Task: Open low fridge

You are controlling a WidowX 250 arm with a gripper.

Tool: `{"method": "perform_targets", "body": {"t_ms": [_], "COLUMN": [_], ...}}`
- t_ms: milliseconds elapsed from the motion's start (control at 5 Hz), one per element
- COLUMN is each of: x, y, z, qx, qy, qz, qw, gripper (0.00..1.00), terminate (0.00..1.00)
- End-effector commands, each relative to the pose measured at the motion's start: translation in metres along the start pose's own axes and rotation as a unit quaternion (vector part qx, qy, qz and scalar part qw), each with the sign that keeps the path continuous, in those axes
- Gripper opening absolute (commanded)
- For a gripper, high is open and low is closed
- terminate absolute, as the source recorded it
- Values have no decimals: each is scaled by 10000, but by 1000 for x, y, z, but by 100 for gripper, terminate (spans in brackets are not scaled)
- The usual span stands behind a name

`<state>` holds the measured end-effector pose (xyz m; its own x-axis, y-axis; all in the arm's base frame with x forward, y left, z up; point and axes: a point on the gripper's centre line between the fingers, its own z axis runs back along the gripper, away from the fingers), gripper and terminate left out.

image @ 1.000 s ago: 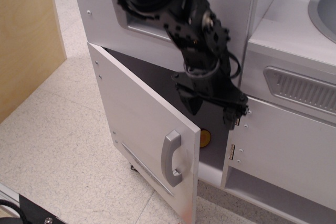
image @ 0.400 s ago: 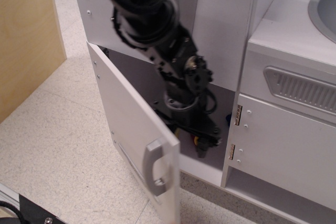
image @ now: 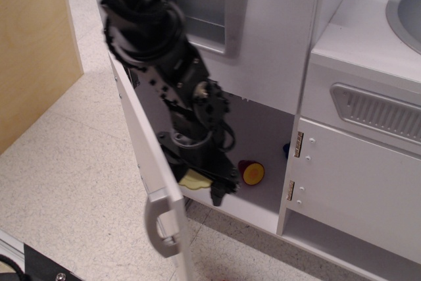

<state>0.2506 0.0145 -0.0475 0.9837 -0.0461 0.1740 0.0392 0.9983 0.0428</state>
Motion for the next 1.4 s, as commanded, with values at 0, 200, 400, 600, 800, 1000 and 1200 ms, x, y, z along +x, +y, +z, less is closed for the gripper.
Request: {"method": "perform_targets", "body": {"t_ms": [0, 200, 400, 600, 800, 1000, 1200], "x": [6, 7, 6, 0, -6, -7, -7], "y": [41, 56, 67, 84, 100, 112, 121], "z": [14, 15, 13, 13, 15, 22, 26], "qx": [81, -10, -24, -119, -187, -177, -70], "qy": [-441, -442, -518, -548, -496, -387, -336], "qz": [-70, -11, -124, -467, -910, -1300, -1680], "qw": [9990, 9990, 9986, 9973, 9944, 9906, 9852], "gripper": [100, 100, 100, 100, 100, 100, 100], "terminate": [0, 0, 0, 0, 0, 0, 0]}}
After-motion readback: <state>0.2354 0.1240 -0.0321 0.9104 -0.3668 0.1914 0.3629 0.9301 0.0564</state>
